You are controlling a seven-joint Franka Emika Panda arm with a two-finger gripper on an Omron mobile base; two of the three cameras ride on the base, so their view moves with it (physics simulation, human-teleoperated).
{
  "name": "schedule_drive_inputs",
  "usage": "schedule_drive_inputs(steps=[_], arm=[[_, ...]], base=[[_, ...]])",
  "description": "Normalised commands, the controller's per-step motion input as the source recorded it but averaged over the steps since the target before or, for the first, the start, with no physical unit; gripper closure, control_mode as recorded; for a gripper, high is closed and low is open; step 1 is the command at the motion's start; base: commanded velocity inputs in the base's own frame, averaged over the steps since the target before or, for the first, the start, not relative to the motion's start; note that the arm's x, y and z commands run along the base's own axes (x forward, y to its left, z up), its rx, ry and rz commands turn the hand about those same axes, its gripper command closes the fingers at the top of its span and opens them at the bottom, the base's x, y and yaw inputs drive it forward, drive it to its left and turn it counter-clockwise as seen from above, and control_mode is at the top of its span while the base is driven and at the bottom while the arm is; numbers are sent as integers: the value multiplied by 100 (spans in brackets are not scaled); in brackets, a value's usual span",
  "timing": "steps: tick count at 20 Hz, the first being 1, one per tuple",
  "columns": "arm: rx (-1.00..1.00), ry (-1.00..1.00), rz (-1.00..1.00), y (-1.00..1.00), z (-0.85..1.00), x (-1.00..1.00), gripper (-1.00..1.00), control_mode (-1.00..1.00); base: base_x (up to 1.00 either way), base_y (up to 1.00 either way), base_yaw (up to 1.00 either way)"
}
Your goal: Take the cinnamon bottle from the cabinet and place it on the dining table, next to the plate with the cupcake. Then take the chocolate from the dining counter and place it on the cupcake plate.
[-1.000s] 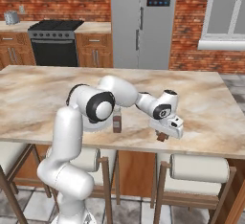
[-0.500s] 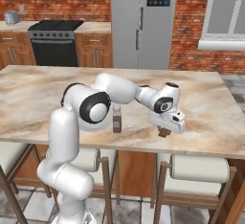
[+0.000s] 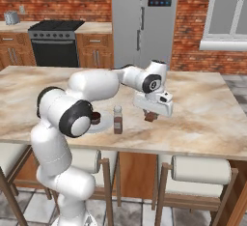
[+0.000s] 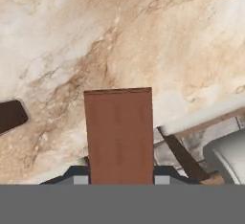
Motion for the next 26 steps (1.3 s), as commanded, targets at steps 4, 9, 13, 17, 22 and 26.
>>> schedule_drive_inputs(steps=[4,9,13,17,22,26], arm=[[-2,0,14,97,99,-29,100,-100],[-1,4,16,100,60,-4,100,-100],[0,8,19,100,32,0,100,-100],[0,13,23,100,9,-1,100,-100],[-2,11,28,100,-4,0,100,-100],[-13,1,32,94,-59,2,100,-100]], base=[[0,0,0],[0,0,0],[0,0,0],[0,0,0],[0,0,0],[0,0,0]])
